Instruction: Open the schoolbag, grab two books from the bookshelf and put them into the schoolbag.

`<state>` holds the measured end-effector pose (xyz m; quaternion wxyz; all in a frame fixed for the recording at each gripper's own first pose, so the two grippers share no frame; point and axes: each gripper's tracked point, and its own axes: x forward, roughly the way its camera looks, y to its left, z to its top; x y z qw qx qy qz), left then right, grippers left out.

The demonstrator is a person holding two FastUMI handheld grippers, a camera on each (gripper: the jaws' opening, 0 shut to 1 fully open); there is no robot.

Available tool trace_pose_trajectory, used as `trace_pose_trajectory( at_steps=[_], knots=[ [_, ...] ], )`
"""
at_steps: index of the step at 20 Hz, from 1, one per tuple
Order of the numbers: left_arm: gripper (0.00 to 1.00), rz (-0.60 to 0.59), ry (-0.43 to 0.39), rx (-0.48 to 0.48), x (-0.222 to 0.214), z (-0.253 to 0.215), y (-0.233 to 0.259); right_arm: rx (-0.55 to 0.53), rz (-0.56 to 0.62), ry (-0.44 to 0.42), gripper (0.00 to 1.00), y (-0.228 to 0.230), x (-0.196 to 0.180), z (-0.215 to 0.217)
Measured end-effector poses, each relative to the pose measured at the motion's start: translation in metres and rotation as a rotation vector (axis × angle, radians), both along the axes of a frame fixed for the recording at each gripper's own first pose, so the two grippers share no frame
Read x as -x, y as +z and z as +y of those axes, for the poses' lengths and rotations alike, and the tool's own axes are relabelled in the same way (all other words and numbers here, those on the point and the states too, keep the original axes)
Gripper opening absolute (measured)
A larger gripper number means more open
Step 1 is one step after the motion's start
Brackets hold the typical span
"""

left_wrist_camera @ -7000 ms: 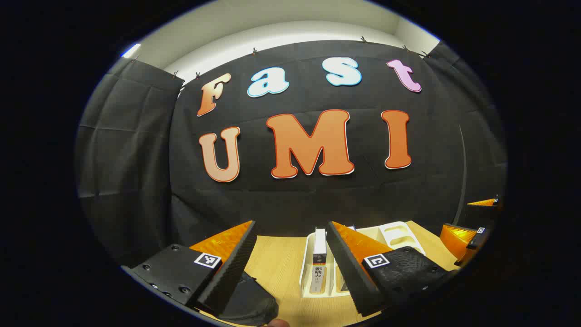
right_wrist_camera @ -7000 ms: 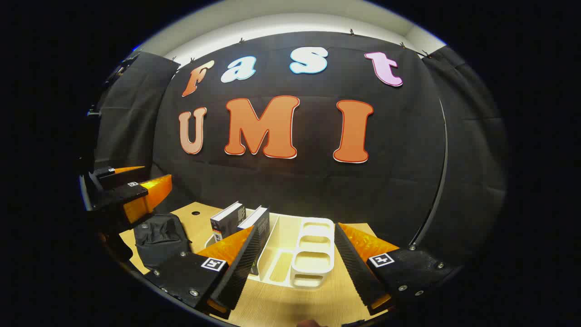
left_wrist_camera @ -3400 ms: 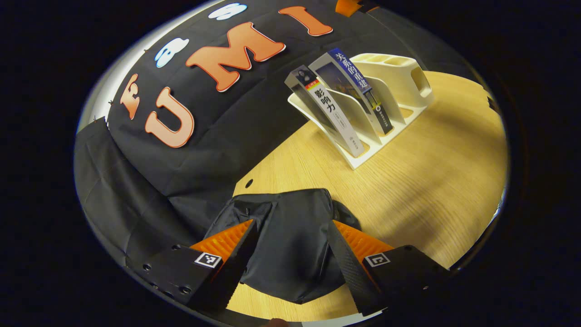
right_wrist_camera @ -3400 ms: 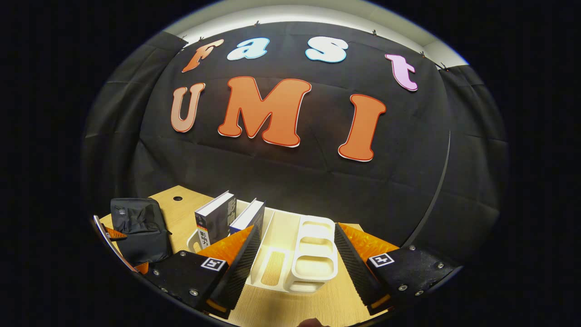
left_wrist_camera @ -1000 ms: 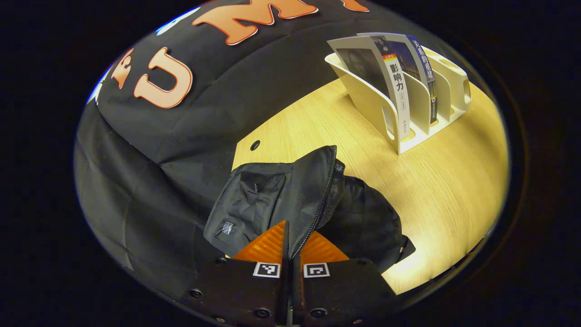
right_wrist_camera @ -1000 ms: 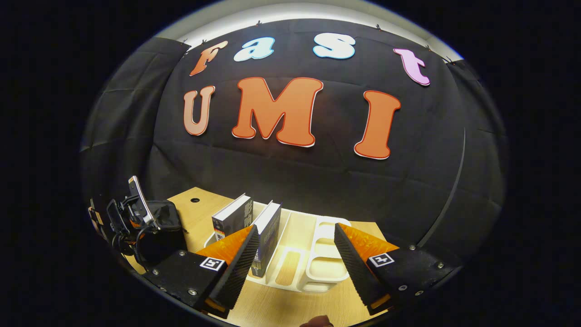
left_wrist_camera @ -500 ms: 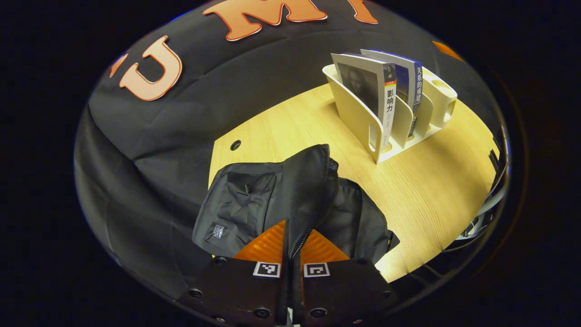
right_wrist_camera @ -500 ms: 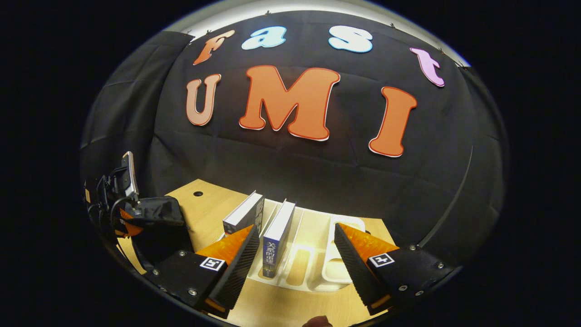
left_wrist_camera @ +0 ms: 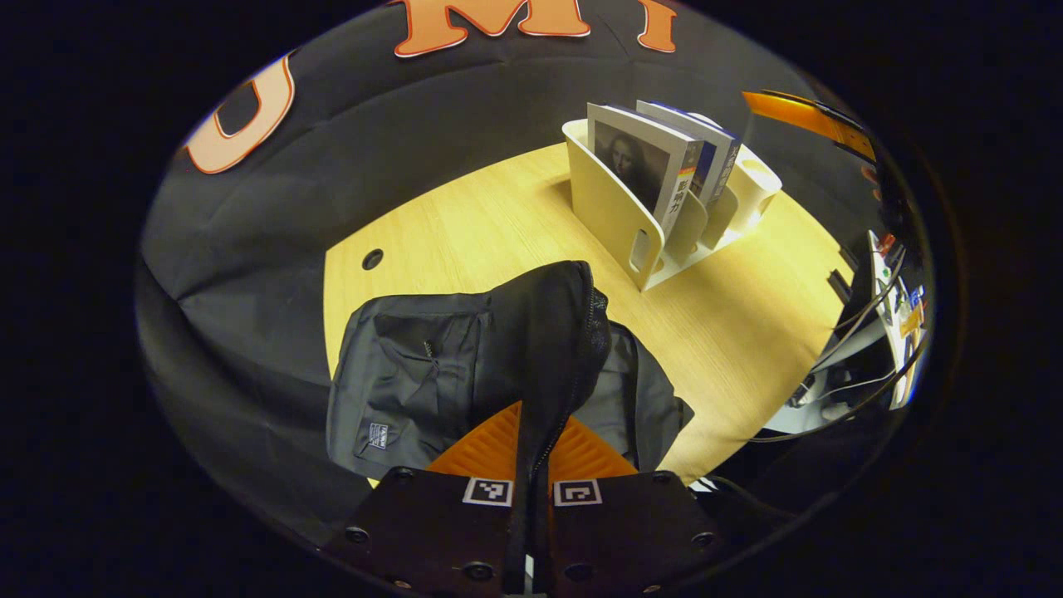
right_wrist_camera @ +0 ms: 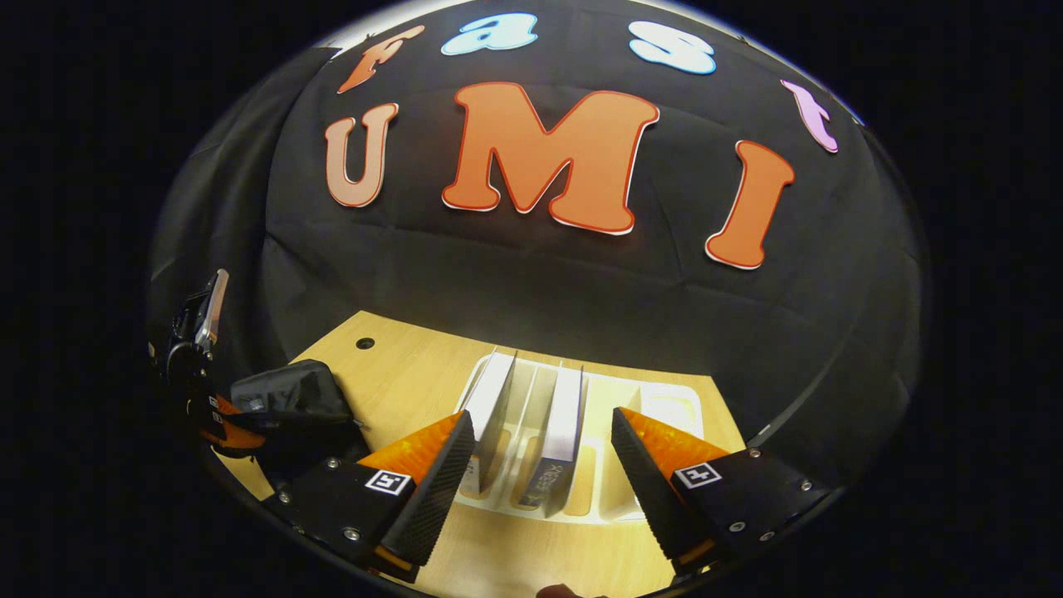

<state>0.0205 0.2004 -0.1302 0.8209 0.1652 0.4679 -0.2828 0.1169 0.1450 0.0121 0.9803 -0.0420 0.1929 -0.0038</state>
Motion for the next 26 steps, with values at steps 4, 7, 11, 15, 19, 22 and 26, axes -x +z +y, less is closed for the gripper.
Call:
trace_pose_trajectory(
  at_steps=[4,7,11,15,19,22,26],
  knots=[
    [0.04,0.071,-0.056,0.056,-0.004,0.005,0.011,0.035,0.068,-0.021,0.99,0.006,-0.017,0.010],
    [0.04,0.103,-0.107,0.084,-0.010,0.010,0.018,0.050,0.153,-0.050,0.99,0.000,-0.031,0.015],
    [0.04,0.136,-0.133,0.131,-0.019,0.012,0.028,-0.021,0.281,-0.056,0.99,-0.015,-0.042,0.026],
    [0.04,0.147,-0.161,0.134,-0.024,0.018,0.037,-0.055,0.408,-0.060,0.99,-0.031,-0.058,0.030],
    [0.04,0.159,-0.192,0.123,-0.026,0.021,0.045,-0.025,0.479,-0.038,0.95,-0.041,-0.077,0.037],
    [0.04,0.163,-0.204,0.118,-0.030,0.020,0.048,-0.025,0.556,-0.025,0.92,-0.059,-0.091,0.046],
    [0.04,0.172,-0.210,0.122,-0.028,0.022,0.046,-0.078,0.672,-0.054,0.85,-0.086,-0.102,0.050]
  ],
)
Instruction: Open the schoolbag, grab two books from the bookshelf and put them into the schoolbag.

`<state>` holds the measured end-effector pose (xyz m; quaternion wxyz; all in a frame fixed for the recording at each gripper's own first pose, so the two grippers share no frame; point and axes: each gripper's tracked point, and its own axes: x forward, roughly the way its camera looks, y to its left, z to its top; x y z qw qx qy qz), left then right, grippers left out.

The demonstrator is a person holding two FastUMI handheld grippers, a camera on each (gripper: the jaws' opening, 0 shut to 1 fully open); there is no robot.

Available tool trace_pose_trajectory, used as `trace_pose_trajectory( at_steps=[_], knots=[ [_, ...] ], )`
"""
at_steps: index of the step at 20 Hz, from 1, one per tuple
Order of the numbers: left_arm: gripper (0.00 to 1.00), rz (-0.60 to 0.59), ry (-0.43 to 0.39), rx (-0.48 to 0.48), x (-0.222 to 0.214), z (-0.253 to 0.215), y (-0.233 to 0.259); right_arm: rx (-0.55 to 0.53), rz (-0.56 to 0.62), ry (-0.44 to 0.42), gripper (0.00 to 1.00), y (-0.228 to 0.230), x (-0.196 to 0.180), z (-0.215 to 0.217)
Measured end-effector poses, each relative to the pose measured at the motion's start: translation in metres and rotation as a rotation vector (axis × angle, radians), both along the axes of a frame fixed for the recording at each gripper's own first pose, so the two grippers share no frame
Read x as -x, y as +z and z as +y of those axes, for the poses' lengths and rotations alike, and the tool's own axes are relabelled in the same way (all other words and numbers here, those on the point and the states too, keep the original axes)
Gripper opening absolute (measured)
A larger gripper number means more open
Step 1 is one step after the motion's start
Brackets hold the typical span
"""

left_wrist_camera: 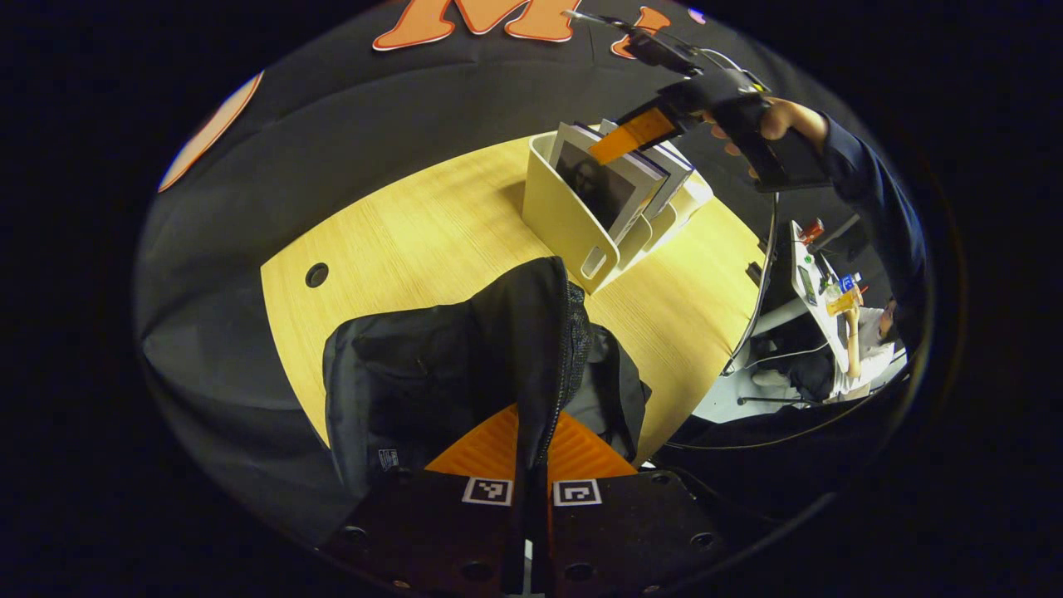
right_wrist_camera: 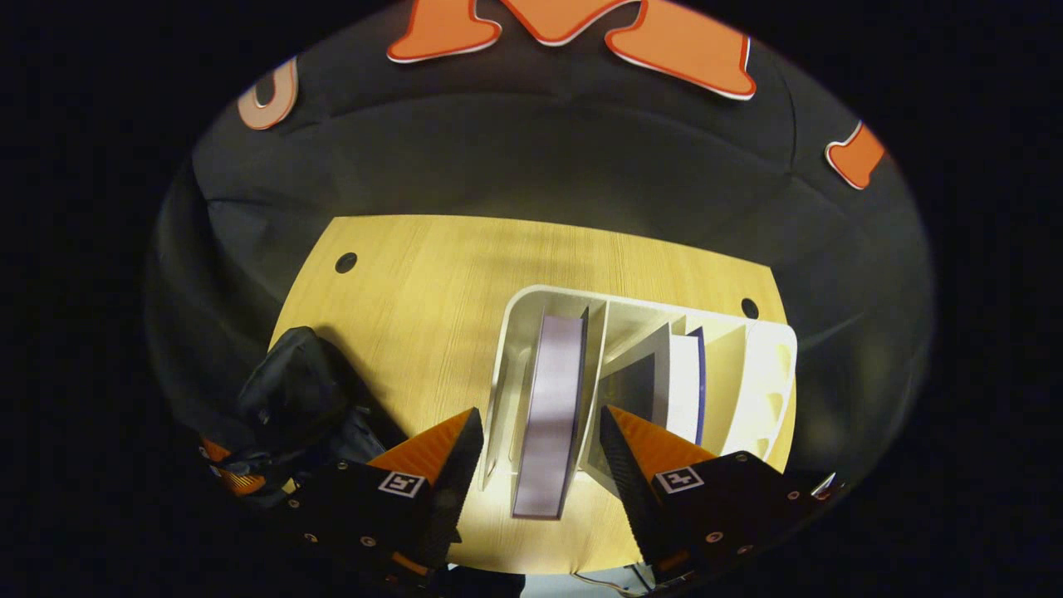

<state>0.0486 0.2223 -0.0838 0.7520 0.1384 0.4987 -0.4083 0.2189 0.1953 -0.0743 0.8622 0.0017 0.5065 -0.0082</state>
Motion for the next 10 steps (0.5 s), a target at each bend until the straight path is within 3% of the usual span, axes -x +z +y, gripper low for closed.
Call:
trace_pose_trajectory(
  at_steps=[10],
  knots=[
    [0.04,0.023,0.034,0.020,0.006,-0.007,0.003,-0.016,0.176,-0.068,0.42,-0.043,-0.006,0.005]
  ],
)
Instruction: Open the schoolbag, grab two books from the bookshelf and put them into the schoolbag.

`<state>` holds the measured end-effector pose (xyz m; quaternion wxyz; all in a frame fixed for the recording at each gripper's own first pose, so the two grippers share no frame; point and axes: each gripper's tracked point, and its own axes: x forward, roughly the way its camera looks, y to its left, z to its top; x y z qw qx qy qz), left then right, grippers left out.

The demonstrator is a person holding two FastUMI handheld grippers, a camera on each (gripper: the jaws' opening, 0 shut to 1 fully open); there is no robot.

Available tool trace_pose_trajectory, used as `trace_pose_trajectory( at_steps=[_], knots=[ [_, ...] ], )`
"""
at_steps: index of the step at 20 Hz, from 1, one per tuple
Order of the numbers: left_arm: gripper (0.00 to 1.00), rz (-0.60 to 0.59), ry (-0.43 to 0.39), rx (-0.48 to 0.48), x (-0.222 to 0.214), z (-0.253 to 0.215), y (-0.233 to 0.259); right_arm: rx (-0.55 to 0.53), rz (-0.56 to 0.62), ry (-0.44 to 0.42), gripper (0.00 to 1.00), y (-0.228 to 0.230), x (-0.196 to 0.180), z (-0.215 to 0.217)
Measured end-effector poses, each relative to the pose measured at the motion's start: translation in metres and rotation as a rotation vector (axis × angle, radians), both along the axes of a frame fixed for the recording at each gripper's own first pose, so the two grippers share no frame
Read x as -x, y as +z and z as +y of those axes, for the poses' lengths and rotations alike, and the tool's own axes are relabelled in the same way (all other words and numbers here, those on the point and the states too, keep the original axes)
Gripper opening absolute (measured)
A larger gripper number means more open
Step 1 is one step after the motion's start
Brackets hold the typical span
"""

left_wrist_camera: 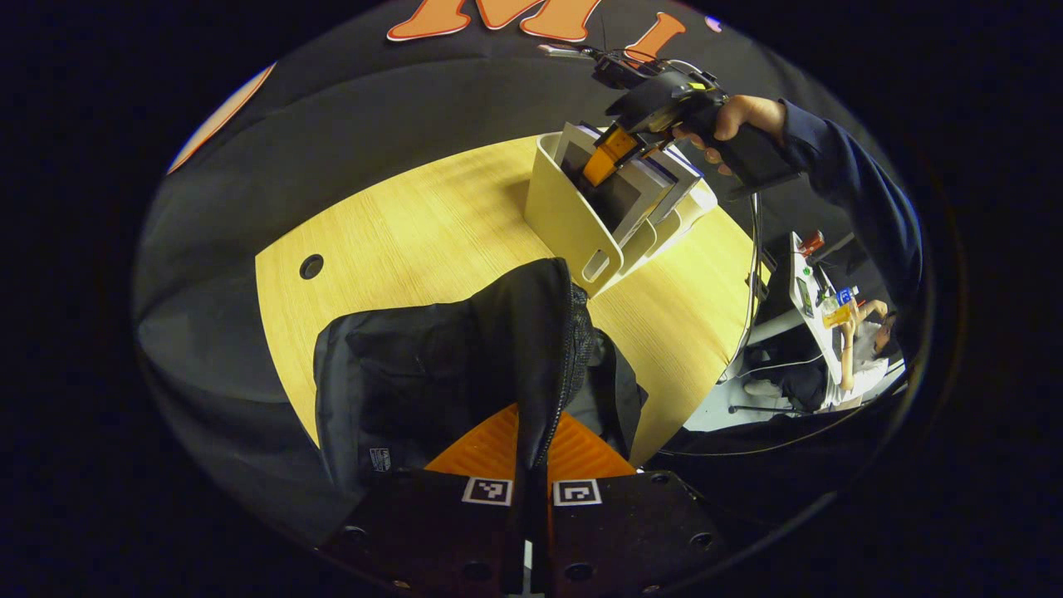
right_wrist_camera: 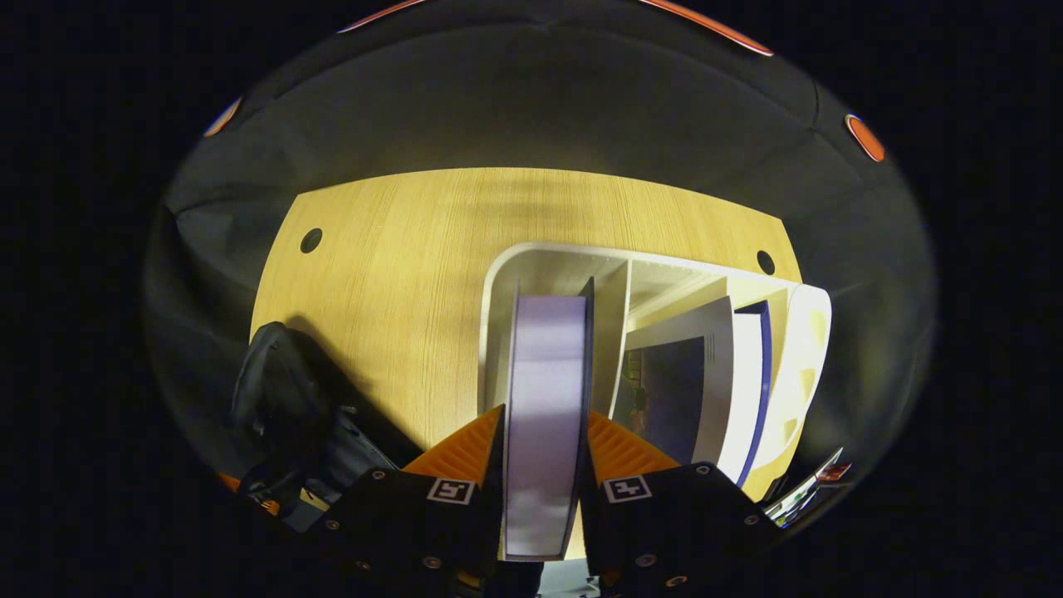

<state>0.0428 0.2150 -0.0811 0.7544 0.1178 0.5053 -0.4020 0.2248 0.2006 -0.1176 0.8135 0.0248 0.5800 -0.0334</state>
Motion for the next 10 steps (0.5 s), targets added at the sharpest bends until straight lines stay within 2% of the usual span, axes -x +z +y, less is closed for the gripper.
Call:
trace_pose_trajectory(
  at_steps=[1,2,10],
  knots=[
    [0.04,-0.002,0.002,-0.005,-0.001,0.002,-0.001,-0.005,0.010,-0.013,0.47,0.001,0.003,0.000],
    [0.04,0.001,0.002,-0.004,0.000,0.001,-0.001,-0.005,0.013,-0.020,0.39,0.002,0.006,-0.001],
    [0.04,-0.013,0.021,-0.012,-0.002,0.000,0.000,-0.065,-0.057,-0.023,0.37,0.029,0.060,-0.009]
  ],
)
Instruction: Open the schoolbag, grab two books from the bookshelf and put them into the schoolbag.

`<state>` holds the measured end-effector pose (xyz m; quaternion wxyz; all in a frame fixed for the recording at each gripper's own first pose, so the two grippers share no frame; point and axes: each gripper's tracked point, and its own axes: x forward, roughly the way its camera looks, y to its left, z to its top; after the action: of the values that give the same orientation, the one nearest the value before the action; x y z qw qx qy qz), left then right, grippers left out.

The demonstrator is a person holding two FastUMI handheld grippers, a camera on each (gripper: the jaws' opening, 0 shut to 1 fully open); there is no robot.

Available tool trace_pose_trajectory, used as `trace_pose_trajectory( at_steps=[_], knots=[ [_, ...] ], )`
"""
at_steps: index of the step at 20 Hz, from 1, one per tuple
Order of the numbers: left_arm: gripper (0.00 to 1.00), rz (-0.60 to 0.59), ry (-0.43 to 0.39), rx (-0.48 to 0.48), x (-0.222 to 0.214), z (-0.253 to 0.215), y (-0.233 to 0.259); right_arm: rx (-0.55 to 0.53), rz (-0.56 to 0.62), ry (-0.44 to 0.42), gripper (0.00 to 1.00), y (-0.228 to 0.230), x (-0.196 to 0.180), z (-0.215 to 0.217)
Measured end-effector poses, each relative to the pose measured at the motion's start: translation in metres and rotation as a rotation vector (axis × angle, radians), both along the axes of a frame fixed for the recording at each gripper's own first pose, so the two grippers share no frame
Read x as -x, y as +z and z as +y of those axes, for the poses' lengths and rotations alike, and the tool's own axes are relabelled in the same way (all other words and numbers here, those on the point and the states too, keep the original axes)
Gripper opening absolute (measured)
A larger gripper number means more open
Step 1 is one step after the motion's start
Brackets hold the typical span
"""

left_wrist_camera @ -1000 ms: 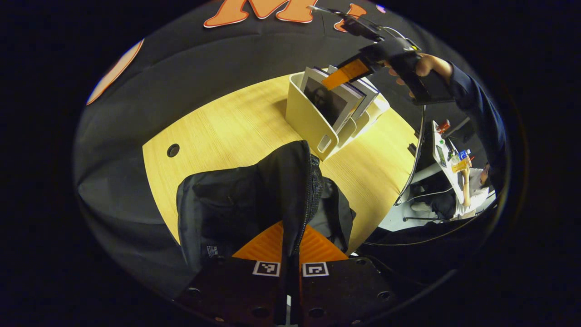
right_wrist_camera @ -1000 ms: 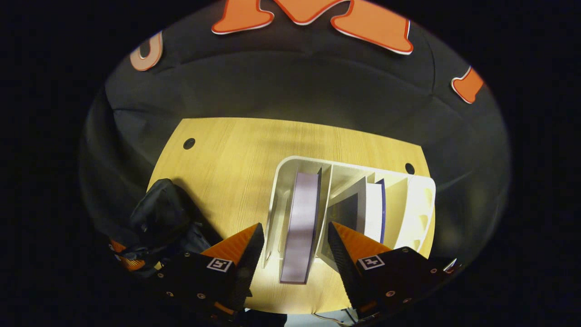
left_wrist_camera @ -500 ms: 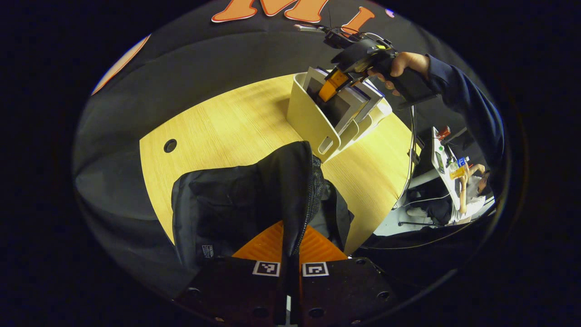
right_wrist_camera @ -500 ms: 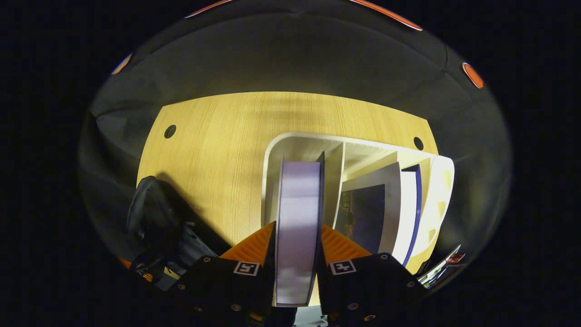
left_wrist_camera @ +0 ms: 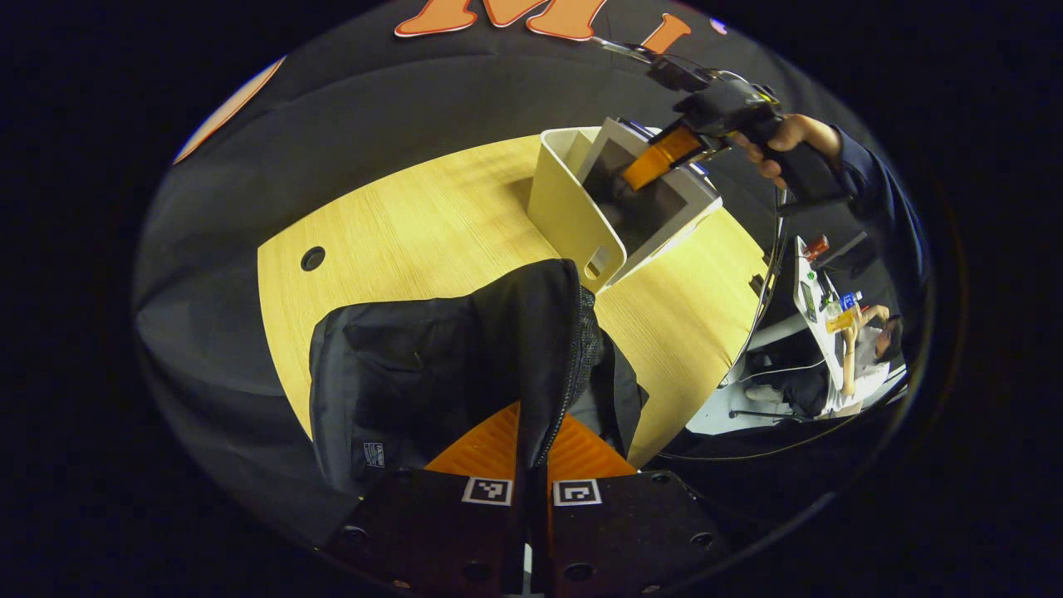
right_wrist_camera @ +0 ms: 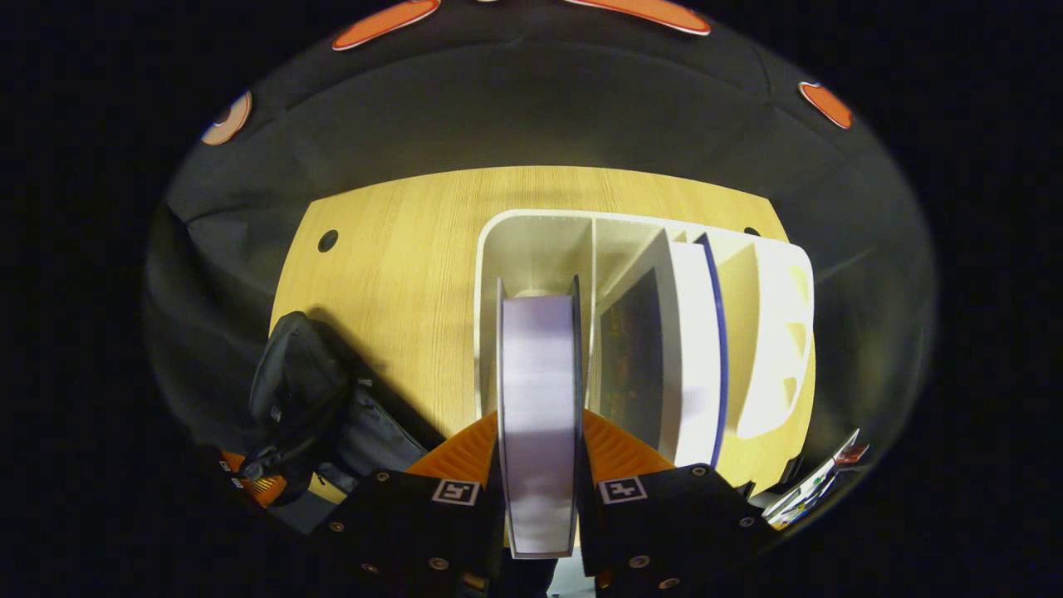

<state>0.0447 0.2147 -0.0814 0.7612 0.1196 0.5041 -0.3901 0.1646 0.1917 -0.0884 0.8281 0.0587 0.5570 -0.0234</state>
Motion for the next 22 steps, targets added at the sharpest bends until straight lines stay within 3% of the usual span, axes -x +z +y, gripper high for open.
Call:
trace_pose_trajectory(
  at_steps=[8,17,22],
  knots=[
    [0.04,0.000,-0.018,-0.014,0.001,0.004,-0.001,-0.069,-0.061,-0.040,0.37,0.022,0.065,-0.013],
    [0.04,-0.002,-0.003,-0.021,0.002,0.001,-0.002,-0.272,-0.127,-0.126,0.36,0.024,0.162,0.003],
    [0.04,-0.012,-0.013,-0.016,0.008,-0.004,0.000,-0.437,-0.159,-0.196,0.35,0.015,0.189,0.026]
  ],
)
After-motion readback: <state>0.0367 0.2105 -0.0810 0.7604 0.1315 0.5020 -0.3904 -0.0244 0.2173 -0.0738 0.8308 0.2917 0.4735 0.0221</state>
